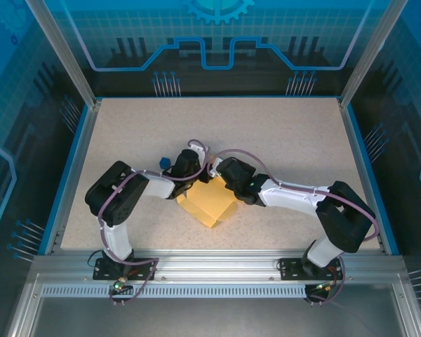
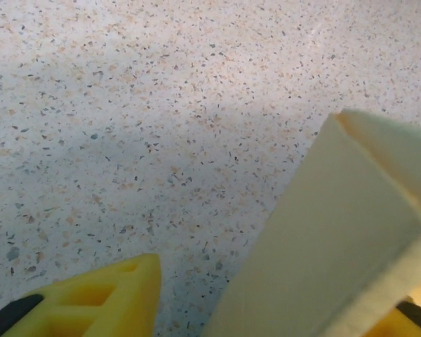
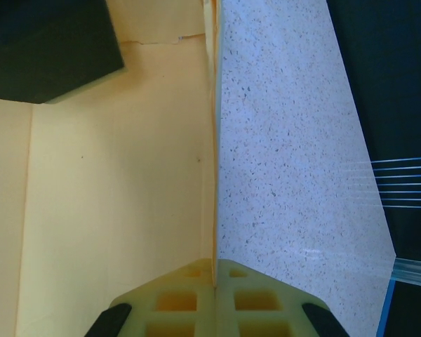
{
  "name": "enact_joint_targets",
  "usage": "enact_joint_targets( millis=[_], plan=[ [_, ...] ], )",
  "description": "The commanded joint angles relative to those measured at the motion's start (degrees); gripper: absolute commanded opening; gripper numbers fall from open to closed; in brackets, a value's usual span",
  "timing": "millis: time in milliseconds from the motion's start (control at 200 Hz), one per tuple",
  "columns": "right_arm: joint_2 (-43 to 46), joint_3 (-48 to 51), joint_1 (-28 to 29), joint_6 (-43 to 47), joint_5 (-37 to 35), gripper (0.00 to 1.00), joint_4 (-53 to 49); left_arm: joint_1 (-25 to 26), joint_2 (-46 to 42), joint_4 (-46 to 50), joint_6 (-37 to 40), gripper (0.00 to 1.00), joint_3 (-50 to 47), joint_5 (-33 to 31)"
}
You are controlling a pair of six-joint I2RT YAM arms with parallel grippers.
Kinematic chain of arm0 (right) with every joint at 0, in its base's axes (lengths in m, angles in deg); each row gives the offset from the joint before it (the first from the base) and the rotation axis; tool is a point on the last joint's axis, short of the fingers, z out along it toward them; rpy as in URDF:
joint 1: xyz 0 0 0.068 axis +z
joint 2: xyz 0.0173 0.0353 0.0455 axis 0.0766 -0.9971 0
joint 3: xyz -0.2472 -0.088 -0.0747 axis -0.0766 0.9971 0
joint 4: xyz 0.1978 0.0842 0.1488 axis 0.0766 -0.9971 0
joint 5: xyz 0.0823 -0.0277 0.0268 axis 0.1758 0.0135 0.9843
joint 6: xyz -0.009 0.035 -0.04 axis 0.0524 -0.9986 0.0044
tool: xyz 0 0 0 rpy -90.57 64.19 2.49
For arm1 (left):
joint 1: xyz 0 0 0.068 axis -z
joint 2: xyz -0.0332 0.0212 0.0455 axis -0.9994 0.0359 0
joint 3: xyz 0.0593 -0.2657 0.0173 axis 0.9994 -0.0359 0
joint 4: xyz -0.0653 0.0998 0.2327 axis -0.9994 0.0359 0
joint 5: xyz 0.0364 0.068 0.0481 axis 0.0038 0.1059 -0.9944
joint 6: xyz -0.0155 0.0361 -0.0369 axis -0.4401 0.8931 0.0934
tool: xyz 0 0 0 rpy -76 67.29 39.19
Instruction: Fold the paper box
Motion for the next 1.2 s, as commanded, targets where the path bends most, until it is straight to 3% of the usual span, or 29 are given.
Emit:
enact_joint_targets(
  millis=[0, 195, 475, 886, 1196],
  plan=[
    [0.50, -0.27, -0.54, -0.40, 0.90, 0.00, -2.29, -0.33, -3.31, -2.40, 2.35, 0.51, -1.49, 3.59],
    [0.94, -0.26, -0.69, -0.13, 1.26, 0.00, -2.22, -0.88, -3.44, -0.80, 4.23, 0.54, -1.00, 6.13],
    [0.76, -0.74, -0.77, 0.22, 1.76, 0.00, -2.11, -1.20, -1.11, 0.72, 5.82, 0.36, 1.18, 6.93],
    [0.50, -1.40, -0.85, 0.05, 2.36, 0.00, -2.09, -1.14, -1.35, -0.55, 6.63, 0.22, 0.79, 5.04],
    [1.68, -0.88, -0.89, -1.15, 2.47, 0.13, -2.17, -1.06, -2.24, -4.87, 6.66, 0.14, -1.69, 5.50]
  ],
)
